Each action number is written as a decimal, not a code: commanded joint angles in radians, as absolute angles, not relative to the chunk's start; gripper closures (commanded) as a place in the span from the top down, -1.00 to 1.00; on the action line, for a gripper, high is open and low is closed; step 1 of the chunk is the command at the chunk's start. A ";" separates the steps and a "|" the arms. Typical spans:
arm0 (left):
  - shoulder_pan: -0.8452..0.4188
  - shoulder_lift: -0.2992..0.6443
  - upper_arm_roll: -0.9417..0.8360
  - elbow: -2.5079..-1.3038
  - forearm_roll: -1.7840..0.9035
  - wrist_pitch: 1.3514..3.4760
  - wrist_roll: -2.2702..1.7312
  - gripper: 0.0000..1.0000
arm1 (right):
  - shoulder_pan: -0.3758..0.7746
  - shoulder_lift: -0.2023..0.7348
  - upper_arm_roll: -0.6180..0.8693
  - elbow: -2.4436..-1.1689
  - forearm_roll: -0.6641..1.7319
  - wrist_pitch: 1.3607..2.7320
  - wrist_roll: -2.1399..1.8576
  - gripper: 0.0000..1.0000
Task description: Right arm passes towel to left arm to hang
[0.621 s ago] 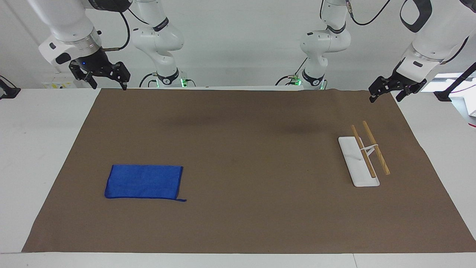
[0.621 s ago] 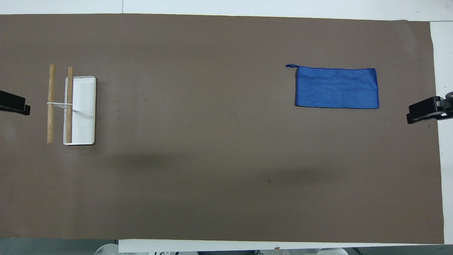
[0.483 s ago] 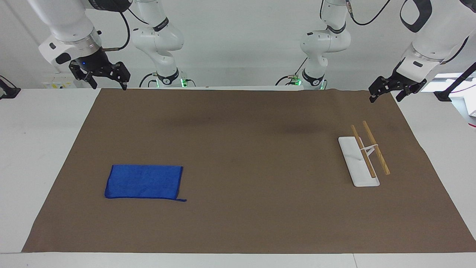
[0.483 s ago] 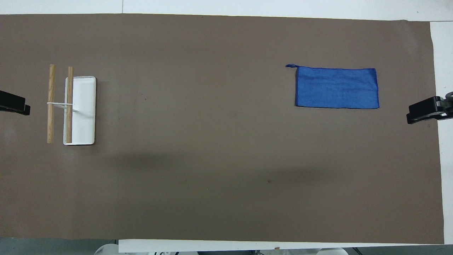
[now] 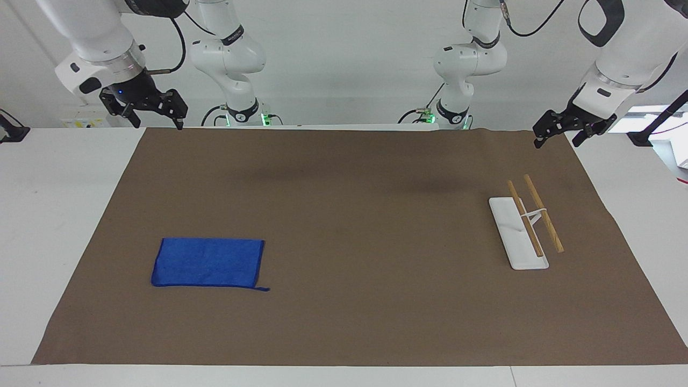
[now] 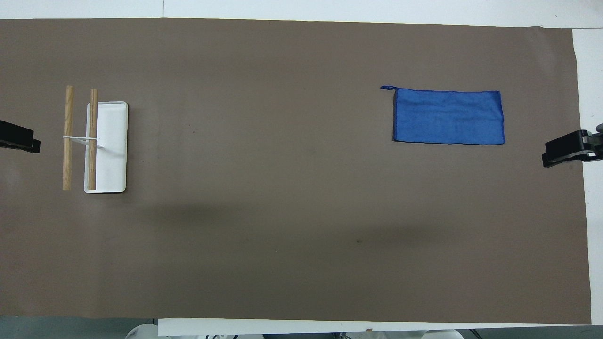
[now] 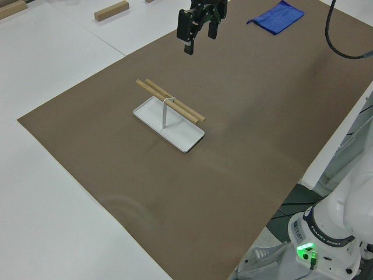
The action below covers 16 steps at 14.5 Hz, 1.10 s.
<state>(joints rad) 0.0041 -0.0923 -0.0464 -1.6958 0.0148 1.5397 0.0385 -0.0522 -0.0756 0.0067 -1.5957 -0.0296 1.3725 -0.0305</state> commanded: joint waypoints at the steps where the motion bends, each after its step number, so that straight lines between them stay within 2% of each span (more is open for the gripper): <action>1: 0.002 -0.120 -0.043 -1.733 0.029 1.562 0.051 1.00 | -0.064 -0.077 0.009 -1.630 0.009 1.499 -0.107 1.00; 3: 0.002 -0.120 -0.043 -1.733 0.029 1.562 0.051 1.00 | -0.060 0.001 0.009 -1.622 0.008 1.576 -0.106 1.00; 8: 0.002 -0.120 -0.043 -1.733 0.029 1.562 0.051 1.00 | -0.055 0.262 0.018 -1.618 -0.002 1.901 -0.106 1.00; 11: 0.002 -0.120 -0.043 -1.733 0.029 1.562 0.051 1.00 | -0.020 0.388 0.018 -1.621 0.012 2.064 -0.097 1.00; 16: 0.002 -0.120 -0.043 -1.732 0.029 1.562 0.051 1.00 | -0.023 0.423 0.018 -1.744 0.012 2.238 -0.098 1.00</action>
